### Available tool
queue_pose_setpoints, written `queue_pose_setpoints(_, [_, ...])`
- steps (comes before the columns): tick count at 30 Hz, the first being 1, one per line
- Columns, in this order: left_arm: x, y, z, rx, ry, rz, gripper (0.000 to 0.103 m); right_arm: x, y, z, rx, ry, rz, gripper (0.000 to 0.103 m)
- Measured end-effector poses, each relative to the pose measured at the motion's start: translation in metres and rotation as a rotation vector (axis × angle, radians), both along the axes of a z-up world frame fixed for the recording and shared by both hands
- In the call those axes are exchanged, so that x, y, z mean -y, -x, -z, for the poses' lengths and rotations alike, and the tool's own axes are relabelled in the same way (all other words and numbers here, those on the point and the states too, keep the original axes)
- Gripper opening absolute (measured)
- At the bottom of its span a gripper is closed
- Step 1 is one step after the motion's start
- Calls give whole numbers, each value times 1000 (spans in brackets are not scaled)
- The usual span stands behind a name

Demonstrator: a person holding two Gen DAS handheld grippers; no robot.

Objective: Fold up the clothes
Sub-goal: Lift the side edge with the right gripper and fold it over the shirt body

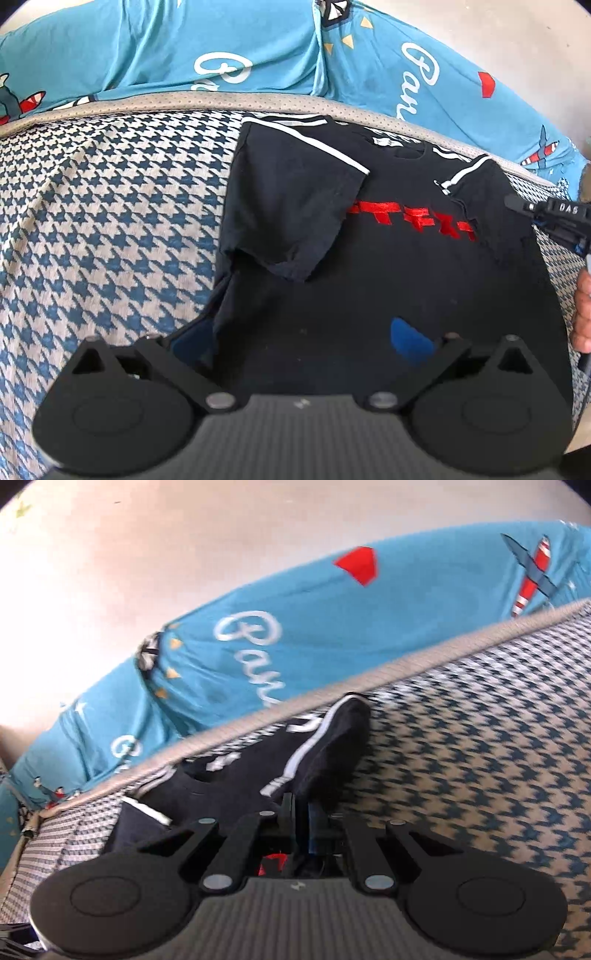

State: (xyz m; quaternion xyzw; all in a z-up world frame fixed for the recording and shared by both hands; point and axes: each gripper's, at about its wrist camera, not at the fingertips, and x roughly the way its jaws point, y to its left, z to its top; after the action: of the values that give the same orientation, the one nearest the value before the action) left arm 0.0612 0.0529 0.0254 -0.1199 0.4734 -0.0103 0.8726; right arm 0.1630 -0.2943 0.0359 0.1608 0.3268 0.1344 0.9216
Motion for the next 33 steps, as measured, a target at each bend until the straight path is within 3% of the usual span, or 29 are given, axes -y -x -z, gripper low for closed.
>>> queue_pose_setpoints(9, [-26, 1, -4, 15, -11, -89, 103, -83, -2, -28, 70, -84, -158, 8])
queue_pose_setpoints(13, [-46, 5, -6, 31, -63, -160, 103, -138, -2, -37, 98, -118, -272, 8])
queue_pose_setpoints(21, [-80, 9, 1, 1, -9, -271, 103, -234, 1, 9, 21, 21, -458, 9])
queue_pose_setpoints(28, [-77, 8, 3, 1, 7, -255, 103, -241, 0, 27, 2, 17, -438, 9])
queue_pose_setpoints(33, [-79, 9, 3, 2, 1, -273, 103, -242, 2, 19, 27, 23, -461, 9])
